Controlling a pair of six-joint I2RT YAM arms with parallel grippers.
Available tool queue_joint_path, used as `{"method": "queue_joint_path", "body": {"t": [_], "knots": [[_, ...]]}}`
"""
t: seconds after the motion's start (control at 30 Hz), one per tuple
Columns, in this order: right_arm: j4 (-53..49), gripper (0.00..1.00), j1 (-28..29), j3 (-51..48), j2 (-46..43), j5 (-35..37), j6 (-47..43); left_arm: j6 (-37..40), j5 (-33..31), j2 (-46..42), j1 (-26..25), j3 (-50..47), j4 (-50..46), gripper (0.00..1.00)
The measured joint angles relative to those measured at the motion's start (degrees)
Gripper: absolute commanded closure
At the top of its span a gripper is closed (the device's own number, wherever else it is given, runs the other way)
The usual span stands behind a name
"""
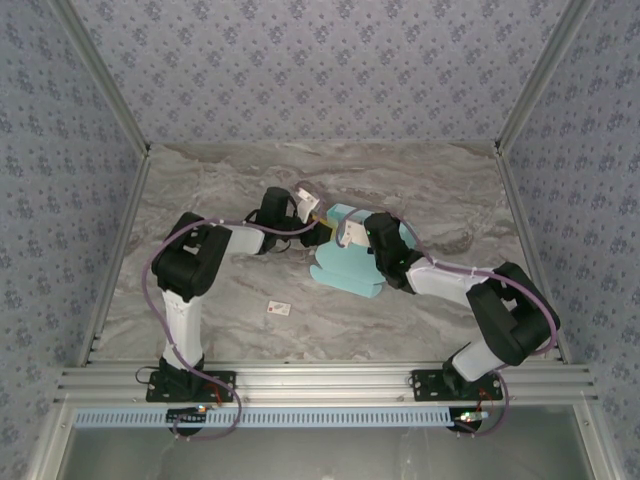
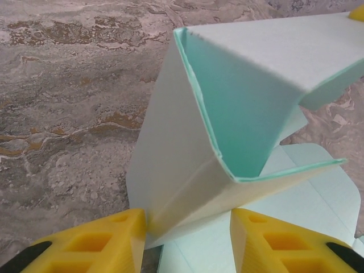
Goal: Fold the paper box
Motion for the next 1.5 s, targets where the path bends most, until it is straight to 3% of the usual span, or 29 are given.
{"method": "queue_joint_path", "body": {"t": [0.7, 1.07, 1.5], "knots": [[-1.3, 1.0, 0.0, 0.6, 0.0, 0.2, 0.7, -1.1, 0.5, -2.9, -1.0, -2.4, 2.3, 0.54], [-1.7, 1.0, 0.0, 0.8, 0.0, 0.2, 0.7, -1.1, 1.5, -2.9, -1.2, -2.4, 1.8, 0.63], [-3.0, 1.0, 0.3, 0.9, 0.0, 0.9, 1.7, -3.8, -5.9, -2.7, -2.8, -2.1, 2.0, 0.63]]}}
